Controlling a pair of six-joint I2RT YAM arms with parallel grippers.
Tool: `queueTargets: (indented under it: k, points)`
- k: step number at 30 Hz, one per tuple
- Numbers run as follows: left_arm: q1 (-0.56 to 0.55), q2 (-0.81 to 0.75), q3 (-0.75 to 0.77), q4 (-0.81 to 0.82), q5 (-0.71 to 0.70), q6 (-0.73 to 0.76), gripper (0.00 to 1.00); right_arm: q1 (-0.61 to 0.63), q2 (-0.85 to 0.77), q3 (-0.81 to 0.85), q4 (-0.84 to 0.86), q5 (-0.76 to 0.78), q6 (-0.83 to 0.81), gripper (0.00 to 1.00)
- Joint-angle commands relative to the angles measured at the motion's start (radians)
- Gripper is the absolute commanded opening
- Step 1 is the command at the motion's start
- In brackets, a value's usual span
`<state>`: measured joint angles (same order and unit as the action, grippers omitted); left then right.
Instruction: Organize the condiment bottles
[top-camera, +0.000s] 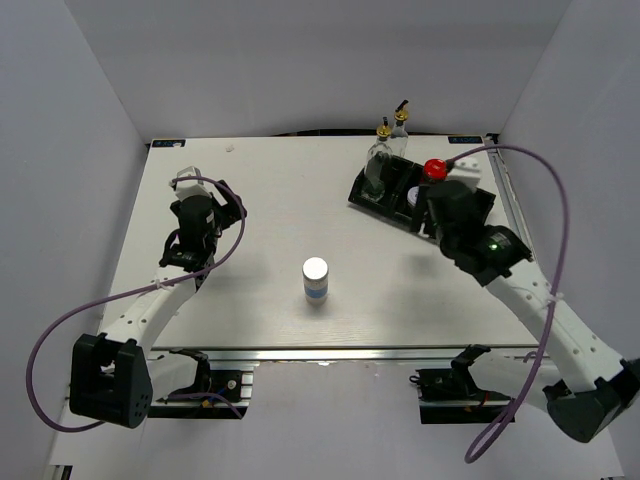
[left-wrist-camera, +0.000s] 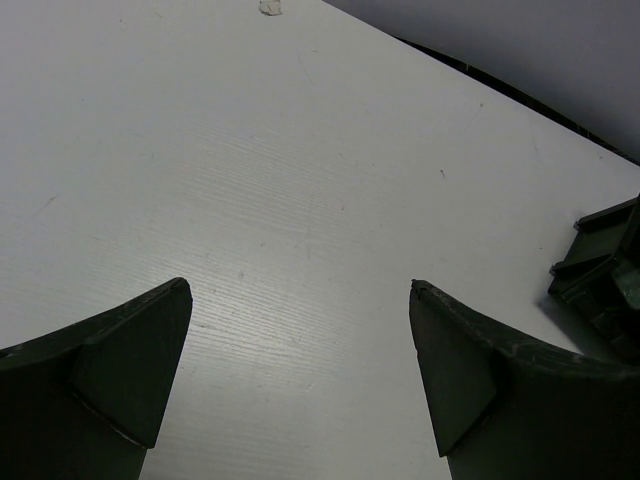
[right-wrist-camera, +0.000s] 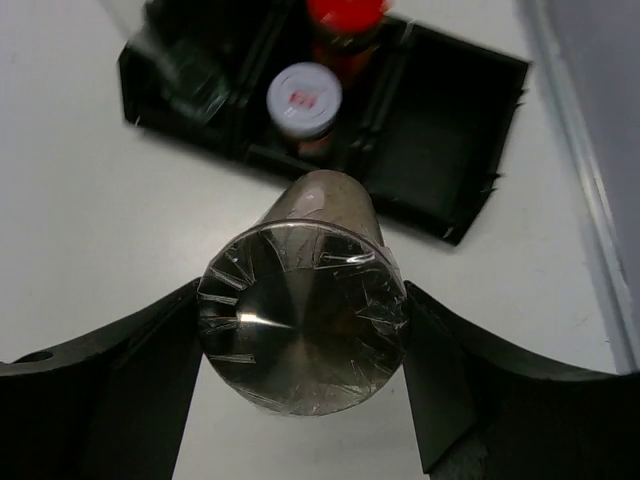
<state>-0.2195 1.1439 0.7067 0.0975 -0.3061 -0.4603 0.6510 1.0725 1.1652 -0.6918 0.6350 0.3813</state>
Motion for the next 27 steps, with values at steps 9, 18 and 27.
queueTargets:
  k: [9, 18, 27]
  points:
    - [0.003, -0.018, -0.006, 0.005, -0.004, 0.003, 0.98, -0.531, 0.167, 0.226, 0.186, -0.188, -0.051, 0.20]
    - [0.002, -0.007, -0.001, -0.001, -0.028, 0.006, 0.98, -0.714, 0.415, 0.357, 0.219, -0.423, -0.099, 0.16]
    - [0.003, 0.019, 0.013, -0.005, -0.022, 0.008, 0.98, -0.746, 0.527, 0.338, 0.297, -0.446, -0.124, 0.19]
